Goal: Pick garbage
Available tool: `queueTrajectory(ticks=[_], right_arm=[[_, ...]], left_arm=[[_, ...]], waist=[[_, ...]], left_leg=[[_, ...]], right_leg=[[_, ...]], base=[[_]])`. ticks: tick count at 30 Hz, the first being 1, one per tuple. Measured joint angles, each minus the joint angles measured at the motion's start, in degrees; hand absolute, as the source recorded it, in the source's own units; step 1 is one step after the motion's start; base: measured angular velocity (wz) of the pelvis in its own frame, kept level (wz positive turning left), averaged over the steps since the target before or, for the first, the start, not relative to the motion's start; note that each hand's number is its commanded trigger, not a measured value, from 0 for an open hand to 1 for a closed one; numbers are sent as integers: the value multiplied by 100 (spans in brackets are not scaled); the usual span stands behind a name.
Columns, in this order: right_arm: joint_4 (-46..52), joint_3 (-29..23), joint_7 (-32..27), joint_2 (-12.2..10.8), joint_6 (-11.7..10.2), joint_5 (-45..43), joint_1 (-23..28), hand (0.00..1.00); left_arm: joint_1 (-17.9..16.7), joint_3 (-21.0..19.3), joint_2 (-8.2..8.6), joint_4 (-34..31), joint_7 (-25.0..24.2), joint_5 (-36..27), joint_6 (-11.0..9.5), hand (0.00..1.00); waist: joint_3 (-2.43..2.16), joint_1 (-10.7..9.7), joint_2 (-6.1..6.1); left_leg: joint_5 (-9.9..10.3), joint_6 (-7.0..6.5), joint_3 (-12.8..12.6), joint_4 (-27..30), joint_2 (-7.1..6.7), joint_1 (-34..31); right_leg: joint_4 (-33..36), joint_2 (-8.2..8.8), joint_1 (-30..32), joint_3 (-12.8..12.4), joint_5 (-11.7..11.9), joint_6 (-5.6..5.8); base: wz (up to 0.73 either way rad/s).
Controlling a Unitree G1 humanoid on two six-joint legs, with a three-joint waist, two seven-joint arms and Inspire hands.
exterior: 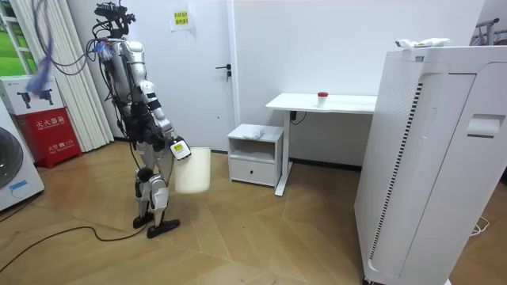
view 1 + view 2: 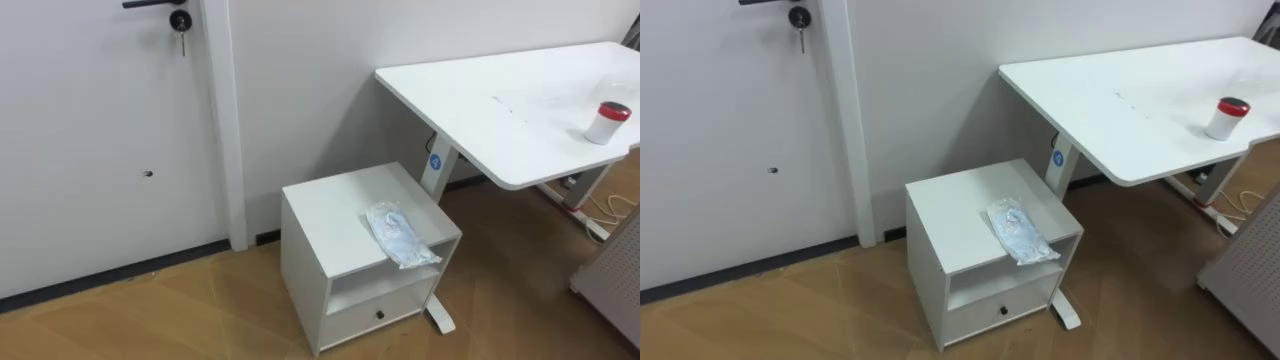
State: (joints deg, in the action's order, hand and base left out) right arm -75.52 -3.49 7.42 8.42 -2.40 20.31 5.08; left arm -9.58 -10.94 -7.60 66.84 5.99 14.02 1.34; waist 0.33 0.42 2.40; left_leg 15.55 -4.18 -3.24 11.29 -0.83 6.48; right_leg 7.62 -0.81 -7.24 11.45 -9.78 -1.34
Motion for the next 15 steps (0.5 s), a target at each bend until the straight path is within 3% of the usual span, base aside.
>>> queueTrajectory(ticks=[8,15], right_arm=[[-16,-1,5,11,0,-2,-10,100],[-14,5,4,9,0,14,-1,100]], left_arm=[[26,-1,1,4,-12,-461,-1,0],[-24,4,-2,6,-33,-541,-2,0]], waist=[[-42,-2,-40],[-40,-4,-43]], left_leg=[[-1,1,-49,19,3,-25],[-1,1,-67,18,2,-10]], right_leg=[[1,-4,38,-33,0,0],[1,0,26,-24,0,0]], base=[[-2],[-1]])
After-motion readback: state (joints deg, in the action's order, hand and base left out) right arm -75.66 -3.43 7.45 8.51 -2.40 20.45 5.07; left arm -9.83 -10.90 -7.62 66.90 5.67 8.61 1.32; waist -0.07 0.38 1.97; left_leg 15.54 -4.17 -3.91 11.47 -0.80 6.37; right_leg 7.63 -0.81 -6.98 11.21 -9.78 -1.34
